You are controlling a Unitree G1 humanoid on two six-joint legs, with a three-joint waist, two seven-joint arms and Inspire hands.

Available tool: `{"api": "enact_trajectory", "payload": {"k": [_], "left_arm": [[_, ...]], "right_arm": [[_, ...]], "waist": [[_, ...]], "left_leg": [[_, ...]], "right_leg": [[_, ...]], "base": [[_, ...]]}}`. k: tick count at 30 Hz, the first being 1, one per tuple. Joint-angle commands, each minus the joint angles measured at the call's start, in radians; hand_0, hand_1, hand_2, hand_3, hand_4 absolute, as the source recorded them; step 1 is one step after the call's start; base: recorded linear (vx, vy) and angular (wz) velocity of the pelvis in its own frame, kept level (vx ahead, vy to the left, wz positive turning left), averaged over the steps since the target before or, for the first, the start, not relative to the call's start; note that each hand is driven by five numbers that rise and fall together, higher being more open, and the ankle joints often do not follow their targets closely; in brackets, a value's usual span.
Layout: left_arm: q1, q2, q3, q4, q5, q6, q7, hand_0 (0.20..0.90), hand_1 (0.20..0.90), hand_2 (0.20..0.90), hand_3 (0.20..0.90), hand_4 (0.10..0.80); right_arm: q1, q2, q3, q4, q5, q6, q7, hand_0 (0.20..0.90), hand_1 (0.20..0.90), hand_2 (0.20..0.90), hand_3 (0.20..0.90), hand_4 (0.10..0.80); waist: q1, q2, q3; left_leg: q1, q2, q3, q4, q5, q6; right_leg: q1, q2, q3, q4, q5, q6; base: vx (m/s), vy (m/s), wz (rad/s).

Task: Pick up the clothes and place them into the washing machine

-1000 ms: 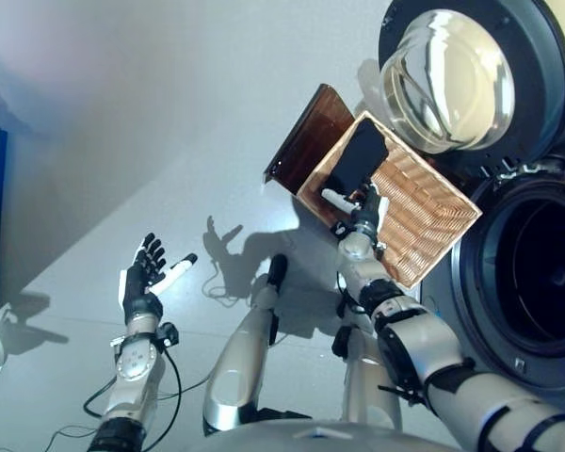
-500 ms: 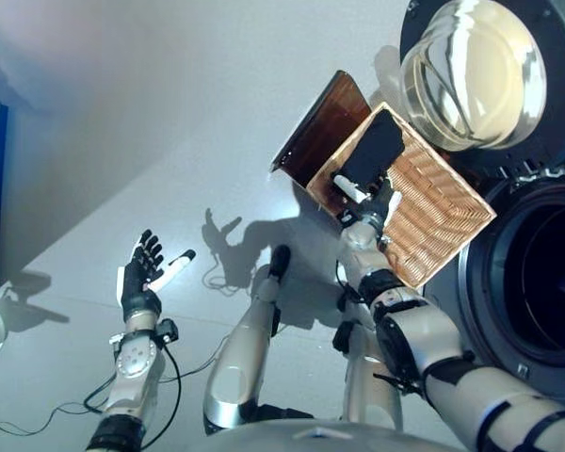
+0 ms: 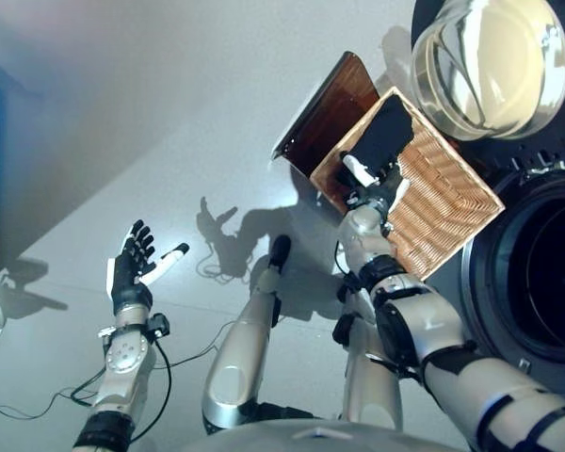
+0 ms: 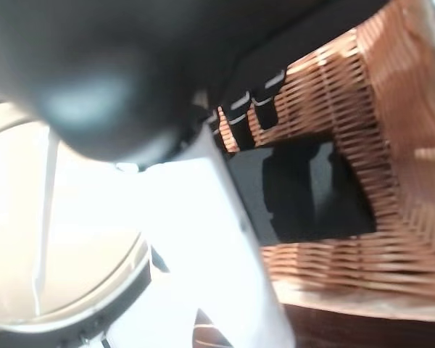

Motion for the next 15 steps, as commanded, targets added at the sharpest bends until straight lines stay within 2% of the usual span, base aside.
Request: {"api": "enact_trajectory", "payload": {"k": [1, 11, 12, 13, 14, 15], "left_arm": [[0.071, 0.104, 0.039, -0.136, 0.004, -0.078, 0.025, 0.9, 0.9, 0.9, 0.9, 0.8], [0.066, 0.109, 0.042, -0.145, 0.0, -0.082, 0.024, 0.9, 0.9, 0.9, 0.9, 0.8], [0.066, 0.109, 0.042, -0.145, 0.001, -0.082, 0.026, 0.9, 0.9, 0.9, 0.9, 0.8], [0.066, 0.109, 0.042, -0.146, 0.0, -0.081, 0.025, 0.9, 0.9, 0.9, 0.9, 0.8], [0.065, 0.11, 0.043, -0.147, 0.0, -0.082, 0.026, 0.9, 0.9, 0.9, 0.9, 0.8], [0.064, 0.111, 0.045, -0.144, 0.001, -0.082, 0.026, 0.9, 0.9, 0.9, 0.9, 0.8]], "right_arm": [[-0.088, -0.041, -0.001, -0.048, -0.016, -0.077, -0.024, 0.9, 0.9, 0.9, 0.9, 0.8], [-0.146, -0.077, -0.018, -0.029, -0.01, -0.074, -0.031, 0.9, 0.9, 0.9, 0.9, 0.8], [-0.148, -0.078, -0.018, -0.027, -0.01, -0.074, -0.031, 0.842, 0.842, 0.842, 0.842, 0.759], [-0.149, -0.078, -0.018, -0.027, -0.01, -0.075, -0.029, 0.842, 0.842, 0.842, 0.842, 0.759], [-0.15, -0.079, -0.018, -0.026, -0.01, -0.075, -0.028, 0.584, 0.584, 0.584, 0.584, 0.575], [-0.151, -0.078, -0.017, -0.023, -0.01, -0.074, -0.026, 0.516, 0.516, 0.516, 0.516, 0.525]], "waist": [[0.03, 0.016, -0.018], [0.034, 0.028, 0.014], [0.033, 0.028, 0.016], [0.033, 0.028, 0.016], [0.032, 0.029, 0.017], [0.031, 0.028, 0.017]], "left_leg": [[-0.061, -0.062, 0.037, 0.023, -0.033, -0.011], [-0.1, -0.062, 0.035, 0.026, -0.022, -0.014], [-0.101, -0.062, 0.035, 0.025, -0.021, -0.013], [-0.103, -0.062, 0.035, 0.025, -0.02, -0.013], [-0.105, -0.062, 0.037, 0.025, -0.02, -0.014], [-0.108, -0.061, 0.038, 0.025, -0.019, -0.014]], "right_leg": [[-0.018, -0.055, 0.033, -0.012, 0.016, 0.047], [-0.061, -0.056, 0.033, 0.003, 0.015, 0.045], [-0.064, -0.057, 0.033, 0.005, 0.015, 0.044], [-0.066, -0.057, 0.035, 0.005, 0.015, 0.044], [-0.068, -0.057, 0.036, 0.005, 0.015, 0.043], [-0.07, -0.058, 0.036, 0.005, 0.016, 0.043]], "base": [[0.0, 0.0, 0.0], [-0.005, -0.004, 0.01], [0.0, 0.0, 0.0], [0.0, 0.0, 0.0], [0.0, 0.0, 0.0], [0.0, 0.0, 0.0]]}}
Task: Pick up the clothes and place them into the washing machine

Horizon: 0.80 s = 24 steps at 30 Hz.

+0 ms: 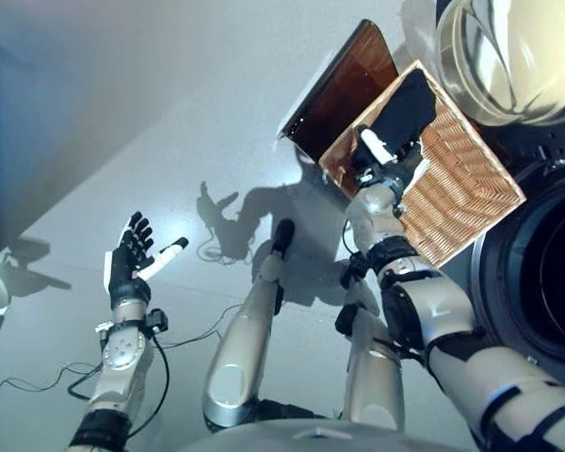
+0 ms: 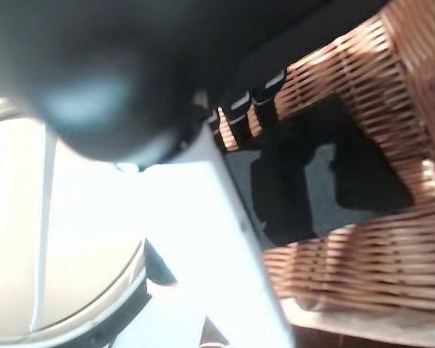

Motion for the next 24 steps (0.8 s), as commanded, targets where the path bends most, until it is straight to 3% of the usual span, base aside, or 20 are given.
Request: {"api": "enact_trajectory", "payload": {"k": [1, 2, 3, 4, 24], "left_arm": [[0.063, 0.102, 0.046, -0.098, 0.003, -0.079, 0.027, 0.9, 0.9, 0.9, 0.9, 0.8], [0.061, 0.103, 0.047, -0.096, 0.004, -0.079, 0.029, 0.9, 0.9, 0.9, 0.9, 0.8], [0.059, 0.103, 0.047, -0.096, 0.005, -0.078, 0.03, 0.9, 0.9, 0.9, 0.9, 0.8], [0.059, 0.103, 0.047, -0.096, 0.005, -0.079, 0.03, 0.9, 0.9, 0.9, 0.9, 0.8], [0.064, 0.108, 0.073, -0.067, 0.017, -0.078, 0.032, 0.9, 0.9, 0.9, 0.9, 0.8]], "right_arm": [[-0.086, -0.036, 0.012, -0.024, -0.017, -0.075, -0.002, 0.345, 0.345, 0.345, 0.345, 0.404], [-0.087, -0.037, 0.013, -0.022, -0.017, -0.075, -0.001, 0.345, 0.345, 0.345, 0.345, 0.404], [-0.087, -0.036, 0.013, -0.02, -0.015, -0.075, 0.001, 0.238, 0.238, 0.238, 0.238, 0.327], [-0.087, -0.037, 0.013, -0.02, -0.015, -0.075, 0.001, 0.2, 0.2, 0.2, 0.2, 0.3], [-0.042, -0.057, -0.007, -0.032, -0.013, -0.085, -0.004, 0.2, 0.2, 0.2, 0.2, 0.3]], "waist": [[0.016, 0.027, -0.008], [0.015, 0.027, -0.008], [0.014, 0.027, -0.009], [0.014, 0.027, -0.009], [0.0, 0.026, -0.024]], "left_leg": [[-0.052, -0.06, 0.039, 0.011, -0.019, -0.014], [-0.054, -0.06, 0.039, 0.011, -0.019, -0.014], [-0.056, -0.06, 0.04, 0.012, -0.019, -0.014], [-0.056, -0.06, 0.041, 0.012, -0.019, -0.014], [-0.066, -0.062, 0.054, 0.025, -0.024, -0.013]], "right_leg": [[-0.024, -0.056, 0.04, 0.0, 0.013, 0.045], [-0.026, -0.057, 0.04, 0.001, 0.014, 0.045], [-0.029, -0.057, 0.04, 0.001, 0.015, 0.045], [-0.029, -0.057, 0.04, 0.001, 0.015, 0.045], [-0.042, -0.056, 0.052, 0.011, 0.015, 0.044]], "base": [[0.0, 0.0, 0.0], [0.0, 0.0, 0.0], [0.0, 0.0, 0.0], [0.0, 0.0, 0.0], [0.0, 0.0, 0.0]]}}
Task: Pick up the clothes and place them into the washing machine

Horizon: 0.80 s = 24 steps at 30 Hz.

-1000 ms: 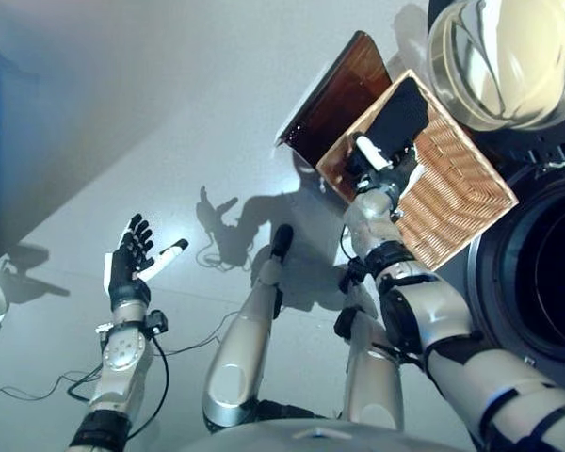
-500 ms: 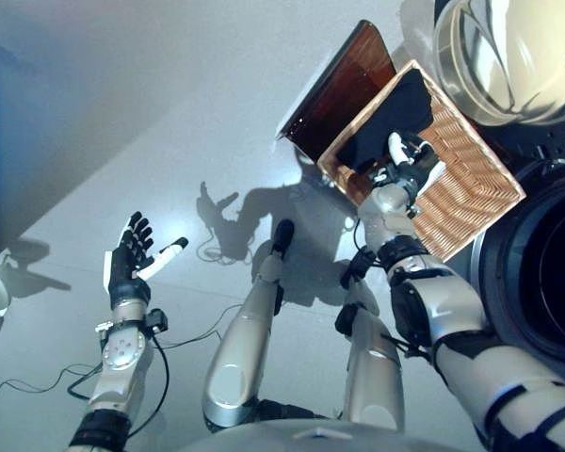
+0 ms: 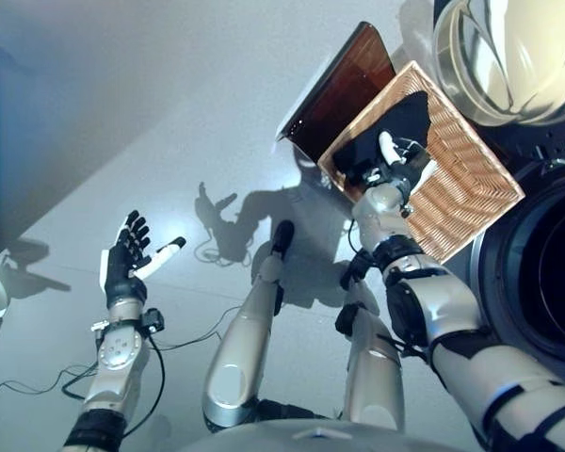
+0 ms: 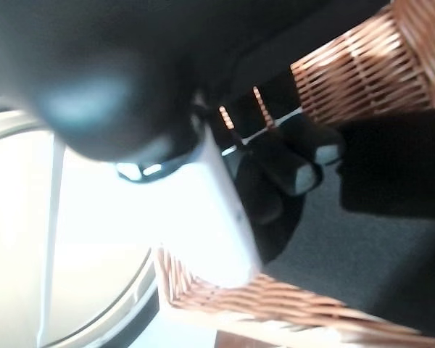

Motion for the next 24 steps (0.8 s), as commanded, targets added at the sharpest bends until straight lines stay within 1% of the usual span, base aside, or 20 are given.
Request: {"api": "enact_trajectory", "payload": {"k": [1, 9, 10, 11, 12, 13, 24], "left_arm": [[0.063, 0.074, 0.071, -0.066, 0.016, -0.078, 0.03, 0.9, 0.9, 0.9, 0.9, 0.8], [0.066, 0.069, 0.071, -0.061, 0.009, -0.078, 0.025, 0.9, 0.9, 0.9, 0.9, 0.8], [0.066, 0.068, 0.071, -0.062, 0.009, -0.078, 0.023, 0.9, 0.9, 0.9, 0.9, 0.8], [0.068, 0.068, 0.071, -0.062, 0.009, -0.079, 0.022, 0.9, 0.9, 0.9, 0.9, 0.8], [0.067, 0.069, 0.072, -0.062, 0.009, -0.079, 0.023, 0.9, 0.9, 0.9, 0.9, 0.8], [0.067, 0.07, 0.073, -0.062, 0.01, -0.079, 0.023, 0.9, 0.9, 0.9, 0.9, 0.8], [0.07, 0.08, 0.077, -0.069, 0.008, -0.075, 0.027, 0.9, 0.9, 0.9, 0.9, 0.8]], "right_arm": [[-0.03, -0.028, 0.012, -0.063, -0.015, -0.088, -0.01, 0.2, 0.2, 0.2, 0.2, 0.3], [-0.012, -0.024, 0.006, -0.074, 0.0, -0.1, 0.0, 0.2, 0.2, 0.2, 0.2, 0.3], [-0.014, -0.026, 0.004, -0.072, 0.002, -0.1, 0.002, 0.249, 0.249, 0.249, 0.249, 0.335], [-0.016, -0.025, 0.005, -0.068, 0.002, -0.101, 0.002, 0.461, 0.461, 0.461, 0.461, 0.486], [-0.017, -0.024, 0.005, -0.063, 0.004, -0.1, 0.003, 0.521, 0.521, 0.521, 0.521, 0.529], [-0.018, -0.023, 0.006, -0.061, 0.006, -0.099, 0.005, 0.9, 0.9, 0.9, 0.9, 0.8], [-0.044, -0.006, -0.007, -0.034, 0.028, -0.102, -0.017, 0.9, 0.9, 0.9, 0.9, 0.8]], "waist": [[0.002, 0.025, -0.024], [-0.004, 0.021, -0.029], [-0.004, 0.022, -0.029], [-0.004, 0.021, -0.03], [-0.004, 0.021, -0.03], [-0.003, 0.021, -0.03], [0.002, 0.024, -0.031]], "left_leg": [[-0.067, -0.06, 0.053, 0.016, -0.024, -0.012], [-0.073, -0.058, 0.06, 0.02, -0.026, -0.012], [-0.073, -0.058, 0.06, 0.019, -0.026, -0.012], [-0.073, -0.057, 0.06, 0.019, -0.026, -0.013], [-0.074, -0.057, 0.06, 0.019, -0.026, -0.013], [-0.074, -0.057, 0.06, 0.019, -0.026, -0.012], [-0.081, -0.058, 0.06, 0.024, -0.028, -0.012]], "right_leg": [[-0.04, -0.053, 0.049, -0.001, 0.016, 0.045], [-0.048, -0.053, 0.055, 0.004, 0.015, 0.044], [-0.049, -0.053, 0.055, 0.004, 0.015, 0.044], [-0.049, -0.053, 0.055, 0.003, 0.016, 0.044], [-0.05, -0.054, 0.056, 0.004, 0.016, 0.044], [-0.051, -0.053, 0.057, 0.003, 0.016, 0.044], [-0.057, -0.055, 0.058, 0.009, 0.015, 0.045]], "base": [[0.0, 0.0, 0.0], [-0.001, -0.002, -0.01], [0.0, 0.0, 0.0], [0.0, 0.0, 0.0], [0.0, 0.0, 0.0], [0.0, 0.0, 0.0], [0.0, 0.0, 0.0]]}}
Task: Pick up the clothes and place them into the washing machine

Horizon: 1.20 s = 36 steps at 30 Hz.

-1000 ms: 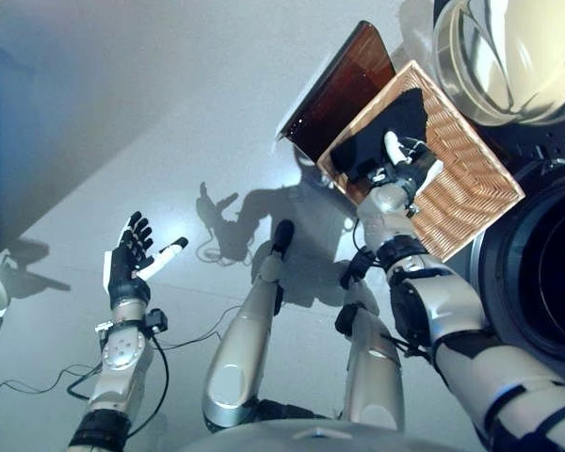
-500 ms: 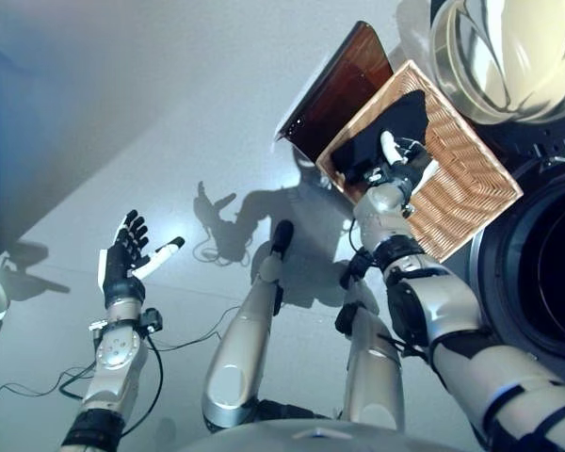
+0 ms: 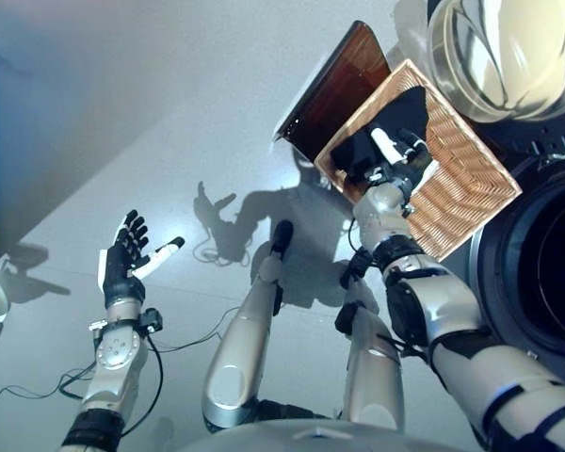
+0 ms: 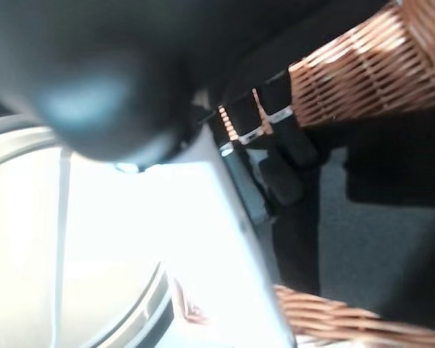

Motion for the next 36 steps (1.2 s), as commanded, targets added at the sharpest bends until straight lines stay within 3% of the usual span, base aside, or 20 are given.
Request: {"api": "enact_trajectory", "payload": {"k": [1, 15, 29, 36], "left_arm": [[0.072, 0.081, 0.076, -0.075, 0.009, -0.075, 0.027, 0.9, 0.9, 0.9, 0.9, 0.8], [0.091, 0.1, 0.074, -0.138, 0.003, -0.081, 0.028, 0.9, 0.9, 0.9, 0.9, 0.8], [0.078, 0.061, 0.067, -0.104, -0.005, -0.064, 0.065, 0.9, 0.9, 0.9, 0.9, 0.8], [0.084, 0.069, 0.056, -0.115, -0.008, -0.067, 0.062, 0.9, 0.9, 0.9, 0.9, 0.8]], "right_arm": [[-0.045, -0.011, -0.002, -0.037, 0.007, -0.077, -0.018, 0.9, 0.9, 0.9, 0.9, 0.8], [-0.074, -0.022, -0.018, -0.036, 0.035, -0.074, -0.028, 0.9, 0.9, 0.9, 0.9, 0.8], [0.041, 0.101, 0.04, -0.148, 0.039, -0.118, -0.015, 0.9, 0.9, 0.9, 0.9, 0.8], [-0.017, 0.073, 0.022, -0.113, 0.057, -0.108, -0.005, 0.9, 0.9, 0.9, 0.9, 0.8]], "waist": [[0.013, 0.024, -0.03], [0.03, 0.03, -0.007], [-0.005, 0.004, -0.007], [-0.002, 0.011, -0.007]], "left_leg": [[-0.083, -0.06, 0.053, 0.026, -0.028, -0.012], [-0.126, -0.058, 0.039, 0.023, -0.018, -0.016], [-0.143, -0.051, 0.055, 0.047, -0.035, -0.012], [-0.154, -0.052, 0.058, 0.052, -0.037, -0.012]], "right_leg": [[-0.048, -0.054, 0.048, 0.002, 0.016, 0.046], [-0.089, -0.057, 0.039, 0.007, 0.018, 0.047], [-0.11, -0.053, 0.047, 0.026, 0.014, 0.04], [-0.118, -0.052, 0.049, 0.025, 0.013, 0.039]], "base": [[0.006, -0.005, 0.04], [0.007, -0.002, 0.03], [0.01, 0.008, -0.05], [0.0, 0.001, -0.01]]}}
